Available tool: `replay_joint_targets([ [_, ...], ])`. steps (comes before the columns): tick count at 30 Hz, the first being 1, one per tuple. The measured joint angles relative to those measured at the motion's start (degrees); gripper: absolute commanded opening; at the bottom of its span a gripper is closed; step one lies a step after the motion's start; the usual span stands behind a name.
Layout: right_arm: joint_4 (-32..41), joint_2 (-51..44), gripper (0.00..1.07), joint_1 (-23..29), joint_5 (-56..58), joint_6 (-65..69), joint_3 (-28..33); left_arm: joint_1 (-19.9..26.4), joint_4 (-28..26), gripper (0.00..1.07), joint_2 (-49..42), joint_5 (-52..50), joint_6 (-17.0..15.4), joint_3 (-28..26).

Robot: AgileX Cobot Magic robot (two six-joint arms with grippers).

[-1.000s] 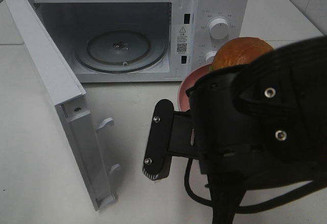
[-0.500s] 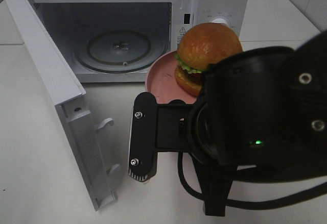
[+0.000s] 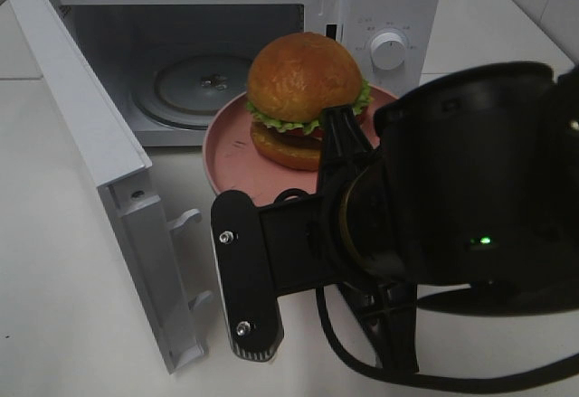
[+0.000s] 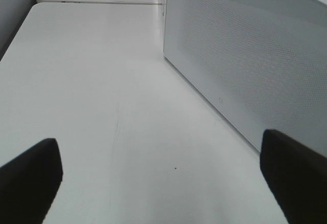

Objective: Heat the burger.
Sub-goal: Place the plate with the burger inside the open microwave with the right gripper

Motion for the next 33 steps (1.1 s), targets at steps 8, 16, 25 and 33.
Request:
replay_joint_targets([
  [8, 0.00, 0.00, 0.01, -1.49, -3.04, -4.30, 0.00, 0.00, 0.00, 1.01, 0.00, 0.00, 0.00, 0.00],
  [16, 1.55, 0.00, 0.03, -6.76, -2.86, -5.21, 0.00, 0.00, 0.00, 1.01, 0.00, 0.00, 0.00, 0.00],
  [25, 5.27, -1.60, 0.02, -10.94, -8.42, -17.82, 0.34, 0.00, 0.00, 1.01, 0.00, 0.00, 0.00, 0.00],
  [33, 12.49, -3.67, 0.00, -15.01, -13.06, -32.77, 0.34, 0.00, 0.00, 1.01, 0.00, 0.00, 0.00, 0.00],
])
